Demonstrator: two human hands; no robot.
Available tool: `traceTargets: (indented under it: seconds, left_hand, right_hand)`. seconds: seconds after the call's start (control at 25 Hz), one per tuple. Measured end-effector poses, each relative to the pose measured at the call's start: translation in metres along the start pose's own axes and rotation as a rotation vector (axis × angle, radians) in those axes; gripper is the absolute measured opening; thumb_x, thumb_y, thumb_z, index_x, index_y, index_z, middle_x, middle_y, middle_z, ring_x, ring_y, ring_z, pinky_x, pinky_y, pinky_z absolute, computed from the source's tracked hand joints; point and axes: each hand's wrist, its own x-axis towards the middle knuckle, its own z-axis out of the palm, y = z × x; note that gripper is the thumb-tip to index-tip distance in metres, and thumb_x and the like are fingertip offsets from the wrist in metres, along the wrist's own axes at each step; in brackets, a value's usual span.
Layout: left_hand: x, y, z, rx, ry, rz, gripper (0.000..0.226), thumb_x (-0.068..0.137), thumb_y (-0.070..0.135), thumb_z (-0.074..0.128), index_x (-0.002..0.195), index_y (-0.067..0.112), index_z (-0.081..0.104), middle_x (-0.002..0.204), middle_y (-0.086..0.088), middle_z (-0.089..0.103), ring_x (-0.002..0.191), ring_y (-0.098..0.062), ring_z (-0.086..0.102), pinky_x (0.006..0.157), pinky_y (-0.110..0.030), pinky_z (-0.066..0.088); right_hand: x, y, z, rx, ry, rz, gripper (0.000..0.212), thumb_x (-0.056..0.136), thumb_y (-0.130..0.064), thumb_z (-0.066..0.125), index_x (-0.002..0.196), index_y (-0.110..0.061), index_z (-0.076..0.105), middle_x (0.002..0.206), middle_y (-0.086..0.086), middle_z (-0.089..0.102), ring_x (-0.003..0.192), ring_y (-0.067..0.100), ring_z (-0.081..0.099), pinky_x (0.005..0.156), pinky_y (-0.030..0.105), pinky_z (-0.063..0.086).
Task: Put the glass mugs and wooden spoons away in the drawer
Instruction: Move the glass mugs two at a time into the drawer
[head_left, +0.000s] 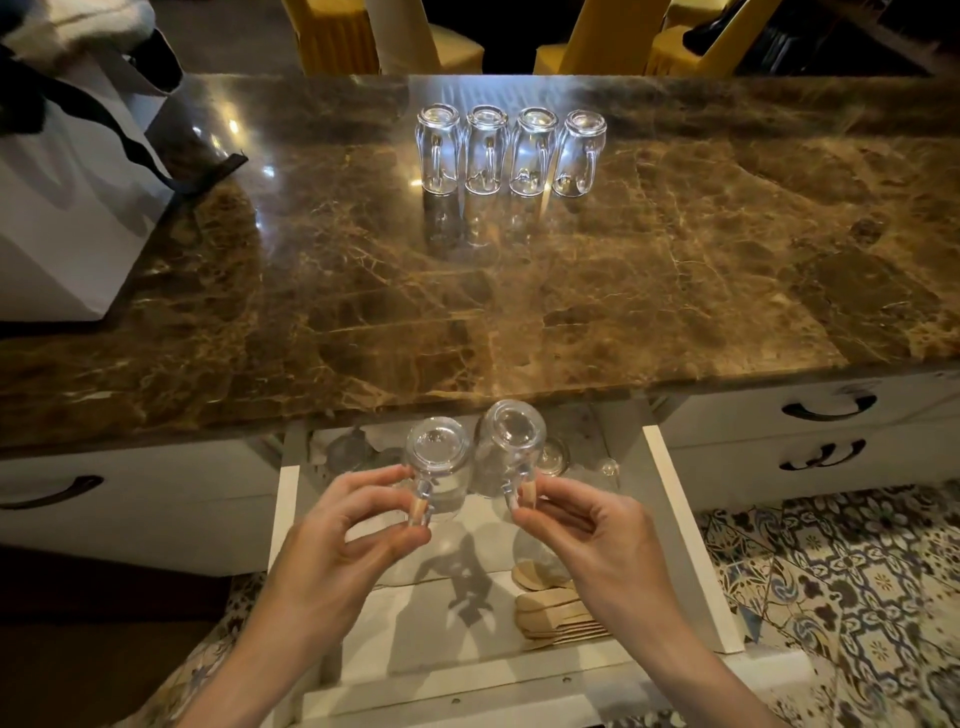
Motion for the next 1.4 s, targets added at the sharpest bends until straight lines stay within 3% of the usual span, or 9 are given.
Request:
traceTargets:
  seconds: [0.16, 0.4, 0.6, 0.8, 0.88, 1.04, 1.16, 1.28, 1.4]
  left_hand:
    - [0.005, -0.024, 0.005, 0.012, -0.027, -0.089, 0.012, 0.070, 0.012, 0.074, 0.082, 0.015, 0.073, 0.114, 0.004, 0.056, 0.102, 0.005, 0.057, 0.071, -0.007, 0.048]
    - [0.030, -0.059, 0.010, 0.063, -0.045, -0.196, 0.009, 0.076, 0.008, 0.072, 0.084, 0.012, 0.070, 0.116, 0.000, 0.055, 0.102, -0.008, 0.059, 0.073, -0.004, 0.045]
    - [0.047, -0.077, 0.017, 0.123, -0.029, -0.177, 0.014, 0.074, 0.008, 0.075, 0.072, 0.021, 0.068, 0.099, -0.001, 0.067, 0.094, -0.011, 0.065, 0.078, -0.016, 0.045]
    - [0.058, -0.087, 0.027, 0.108, 0.081, -0.244, 0.014, 0.075, 0.012, 0.075, 0.074, 0.022, 0.066, 0.100, 0.012, 0.064, 0.092, -0.006, 0.061, 0.078, -0.022, 0.044]
    - [0.061, -0.087, 0.033, 0.123, 0.112, -0.259, 0.016, 0.076, 0.011, 0.074, 0.074, 0.023, 0.064, 0.105, 0.009, 0.059, 0.092, -0.005, 0.057, 0.082, -0.025, 0.042]
    - [0.065, -0.087, 0.039, 0.184, 0.158, -0.205, 0.017, 0.076, 0.009, 0.073, 0.077, 0.023, 0.064, 0.106, 0.003, 0.055, 0.090, -0.008, 0.055, 0.077, -0.018, 0.039]
    - [0.066, -0.090, 0.042, 0.177, 0.169, -0.198, 0.016, 0.076, 0.009, 0.073, 0.080, 0.022, 0.066, 0.104, 0.003, 0.054, 0.089, -0.007, 0.055, 0.077, -0.019, 0.040]
    - [0.065, -0.095, 0.047, 0.126, 0.188, -0.182, 0.022, 0.076, 0.008, 0.073, 0.075, 0.028, 0.065, 0.100, 0.009, 0.053, 0.091, -0.010, 0.058, 0.078, -0.020, 0.041]
    - [0.062, -0.100, 0.055, 0.081, 0.252, -0.191, 0.024, 0.077, 0.007, 0.072, 0.074, 0.029, 0.064, 0.103, 0.009, 0.055, 0.086, -0.004, 0.059, 0.071, -0.012, 0.041]
  right_hand:
    - [0.001, 0.018, 0.006, -0.123, -0.040, 0.080, 0.034, 0.070, -0.008, 0.079, 0.070, -0.041, 0.071, 0.080, -0.020, 0.073, 0.079, -0.003, 0.069, 0.072, 0.010, 0.053]
    - [0.008, 0.050, 0.021, -0.161, -0.060, 0.263, 0.025, 0.071, -0.007, 0.079, 0.077, -0.030, 0.071, 0.087, -0.013, 0.072, 0.076, -0.005, 0.068, 0.067, 0.009, 0.051]
    - [0.012, 0.066, 0.037, -0.197, -0.039, 0.402, 0.015, 0.072, -0.009, 0.078, 0.083, -0.018, 0.074, 0.079, -0.006, 0.073, 0.068, 0.002, 0.067, 0.070, 0.028, 0.056]
    - [0.024, 0.075, 0.051, -0.303, 0.007, 0.425, 0.012, 0.077, -0.010, 0.074, 0.086, -0.017, 0.073, 0.083, -0.005, 0.072, 0.073, 0.002, 0.065, 0.071, 0.022, 0.052]
    - [0.025, 0.077, 0.056, -0.344, 0.015, 0.422, 0.012, 0.080, -0.009, 0.071, 0.090, -0.016, 0.073, 0.085, -0.004, 0.072, 0.075, 0.003, 0.065, 0.075, 0.028, 0.056]
    - [0.028, 0.080, 0.064, -0.377, 0.057, 0.421, 0.013, 0.083, -0.004, 0.066, 0.086, -0.015, 0.072, 0.083, -0.002, 0.069, 0.076, 0.006, 0.063, 0.076, 0.034, 0.057]
    - [0.031, 0.082, 0.071, -0.421, 0.101, 0.424, 0.015, 0.084, -0.006, 0.064, 0.079, -0.019, 0.069, 0.084, -0.001, 0.071, 0.081, 0.011, 0.065, 0.075, 0.032, 0.054]
    - [0.035, 0.082, 0.080, -0.402, 0.174, 0.484, 0.017, 0.086, -0.003, 0.060, 0.083, -0.017, 0.068, 0.083, -0.001, 0.070, 0.076, 0.008, 0.062, 0.064, 0.020, 0.046]
    - [0.035, 0.080, 0.087, -0.419, 0.210, 0.476, 0.010, 0.087, -0.008, 0.061, 0.087, -0.015, 0.069, 0.083, -0.001, 0.070, 0.075, 0.008, 0.059, 0.061, 0.019, 0.038]
